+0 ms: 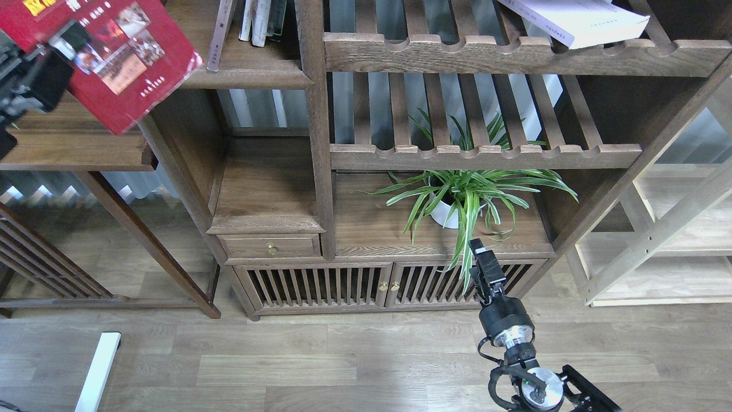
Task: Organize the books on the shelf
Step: 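Lift the red book with the left gripper up to the upper shelf section, then insert the red book upright beside the other books with the left gripper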
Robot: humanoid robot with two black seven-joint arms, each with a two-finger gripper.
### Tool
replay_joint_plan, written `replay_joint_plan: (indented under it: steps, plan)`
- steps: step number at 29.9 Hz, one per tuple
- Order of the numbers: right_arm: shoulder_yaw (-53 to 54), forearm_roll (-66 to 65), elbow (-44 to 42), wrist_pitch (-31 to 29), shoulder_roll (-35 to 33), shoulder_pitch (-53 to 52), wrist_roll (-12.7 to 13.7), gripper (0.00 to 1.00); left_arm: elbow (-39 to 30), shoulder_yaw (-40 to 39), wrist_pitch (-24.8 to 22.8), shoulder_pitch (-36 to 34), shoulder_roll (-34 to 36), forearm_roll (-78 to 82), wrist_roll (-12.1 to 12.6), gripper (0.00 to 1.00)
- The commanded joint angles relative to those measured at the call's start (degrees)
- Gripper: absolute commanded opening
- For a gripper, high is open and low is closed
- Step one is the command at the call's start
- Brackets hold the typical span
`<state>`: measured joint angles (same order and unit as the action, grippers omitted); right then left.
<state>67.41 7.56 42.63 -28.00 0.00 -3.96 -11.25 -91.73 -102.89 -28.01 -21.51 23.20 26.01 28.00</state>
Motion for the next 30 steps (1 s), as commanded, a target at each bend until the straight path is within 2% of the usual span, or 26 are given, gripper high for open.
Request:
replay_joint_plan:
  steps: [1, 15, 25, 30]
  plan:
    - [-0.1, 0.0, 0.1, 0.0, 0.0, 0.0, 0.0, 1.0, 1.3, 0.7, 0.0, -1.2, 2.3, 0.0, 0.0, 0.03]
    - [-0.2, 0.1, 0.1, 0.0, 0.0, 0.0, -0.1, 1.0, 9.6, 6.8, 0.0, -11.4, 3.5, 0.2, 0.0, 0.03]
    - [-0.3, 0.1, 0.1, 0.0, 0.0, 0.2, 0.0, 1.0, 11.3, 11.7, 0.0, -16.9, 3.6, 0.3, 0.0, 0.03]
    - [0.0, 0.1, 0.1, 0.0, 0.0, 0.4, -0.1, 1.0, 11.8, 11.5, 0.0, -18.2, 4.5, 0.4, 0.0, 0.03]
